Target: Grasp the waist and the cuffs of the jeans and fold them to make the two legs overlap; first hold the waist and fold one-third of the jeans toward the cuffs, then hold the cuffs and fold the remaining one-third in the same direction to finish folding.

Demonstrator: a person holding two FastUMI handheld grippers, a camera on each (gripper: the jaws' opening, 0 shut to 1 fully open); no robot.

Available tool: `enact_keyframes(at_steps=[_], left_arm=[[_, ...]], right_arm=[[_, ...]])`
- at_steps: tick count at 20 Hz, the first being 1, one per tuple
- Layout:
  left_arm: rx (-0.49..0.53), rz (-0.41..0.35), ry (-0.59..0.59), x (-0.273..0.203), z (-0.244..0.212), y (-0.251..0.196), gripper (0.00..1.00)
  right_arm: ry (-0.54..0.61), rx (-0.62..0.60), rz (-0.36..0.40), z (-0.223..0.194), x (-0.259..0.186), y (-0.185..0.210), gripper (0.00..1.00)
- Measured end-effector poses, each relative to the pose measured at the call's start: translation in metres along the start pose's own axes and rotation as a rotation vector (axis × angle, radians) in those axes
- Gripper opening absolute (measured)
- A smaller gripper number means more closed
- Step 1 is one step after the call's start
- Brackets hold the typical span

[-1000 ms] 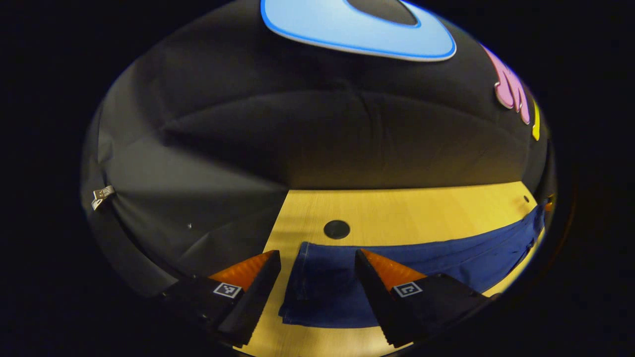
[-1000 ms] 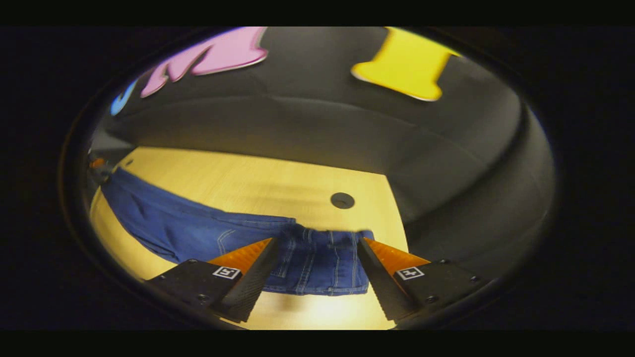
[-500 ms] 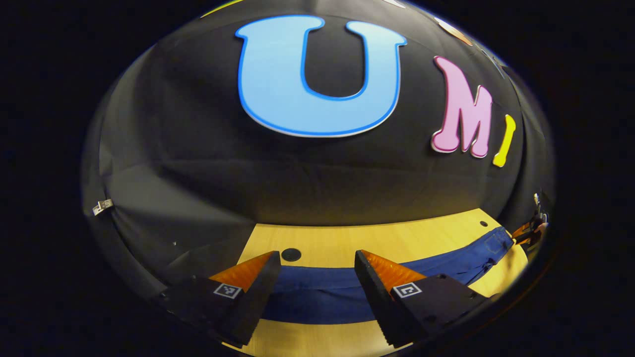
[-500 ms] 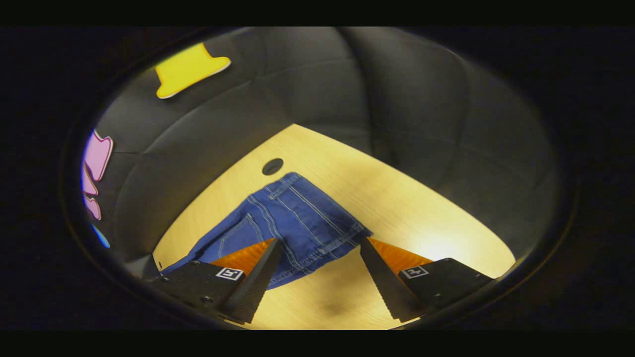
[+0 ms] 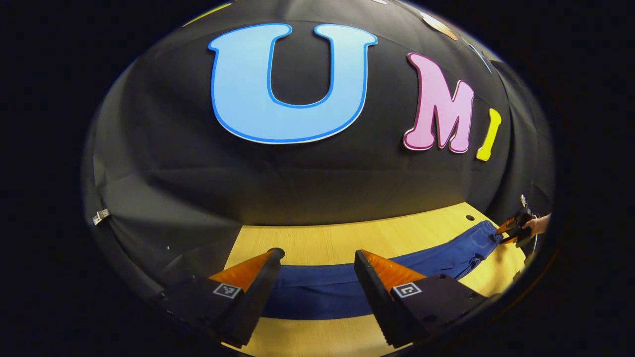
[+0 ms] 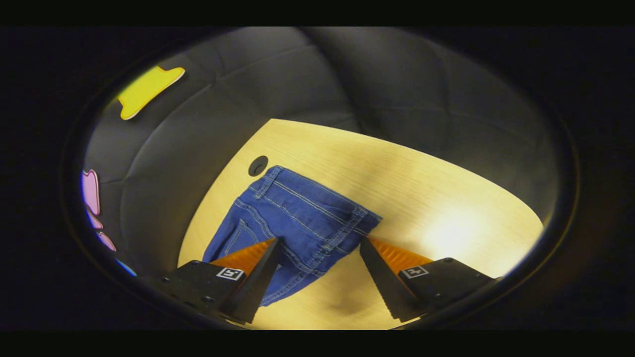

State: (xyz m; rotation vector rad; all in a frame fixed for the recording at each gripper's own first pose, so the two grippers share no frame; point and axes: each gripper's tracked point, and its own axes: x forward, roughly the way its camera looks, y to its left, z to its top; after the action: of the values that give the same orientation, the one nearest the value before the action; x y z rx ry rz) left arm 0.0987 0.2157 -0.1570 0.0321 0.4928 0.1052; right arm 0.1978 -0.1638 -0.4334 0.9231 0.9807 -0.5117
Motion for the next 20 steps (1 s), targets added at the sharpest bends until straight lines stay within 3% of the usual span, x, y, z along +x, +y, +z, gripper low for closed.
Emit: enact_keyframes(at_steps=[3,4,5,6,7,8,10,11,14,15,16,17,20], left_arm=[[-0.004,-0.002,0.006,0.001,-0.002,0.000,0.95],[-0.001,0.004,0.014,0.001,-0.004,0.002,0.95],[-0.002,0.006,0.023,0.001,-0.005,0.002,0.95],[-0.004,0.007,0.030,0.000,-0.006,0.002,0.95],[-0.006,0.005,0.034,0.000,-0.007,0.002,0.95],[-0.005,0.005,0.039,0.000,-0.009,0.004,0.95],[0.004,0.006,0.049,0.000,-0.013,0.007,0.95],[0.009,0.004,0.053,-0.001,-0.015,0.008,0.95],[0.020,0.000,0.075,-0.001,-0.025,0.010,0.95],[0.019,-0.004,0.080,-0.001,-0.027,0.010,0.95],[0.019,-0.009,0.082,-0.001,-0.030,0.010,0.95],[0.022,-0.015,0.083,-0.001,-0.031,0.010,0.95],[0.046,-0.022,0.082,-0.001,-0.033,0.012,0.95]], right_arm=[[-0.017,0.087,0.051,0.004,0.001,0.009,0.92],[-0.040,0.103,0.051,0.009,0.003,0.009,0.95],[-0.047,0.113,0.066,0.010,0.004,0.013,0.91],[-0.054,0.112,0.066,0.006,0.003,0.010,0.96],[-0.056,0.107,0.043,0.004,0.005,0.002,0.95],[-0.061,0.099,0.006,0.005,0.004,-0.009,0.82],[-0.080,0.126,-0.007,0.010,0.003,-0.013,0.36],[-0.068,0.132,-0.011,0.013,-0.004,-0.017,0.46],[-0.097,0.139,-0.029,0.009,0.008,-0.013,0.12],[-0.110,0.134,-0.033,0.009,0.010,-0.012,0.15],[-0.118,0.119,-0.022,0.008,0.006,-0.010,0.00],[-0.120,0.114,-0.002,0.009,0.004,-0.005,0.06],[-0.181,0.083,0.071,0.018,-0.016,0.014,0.05]])
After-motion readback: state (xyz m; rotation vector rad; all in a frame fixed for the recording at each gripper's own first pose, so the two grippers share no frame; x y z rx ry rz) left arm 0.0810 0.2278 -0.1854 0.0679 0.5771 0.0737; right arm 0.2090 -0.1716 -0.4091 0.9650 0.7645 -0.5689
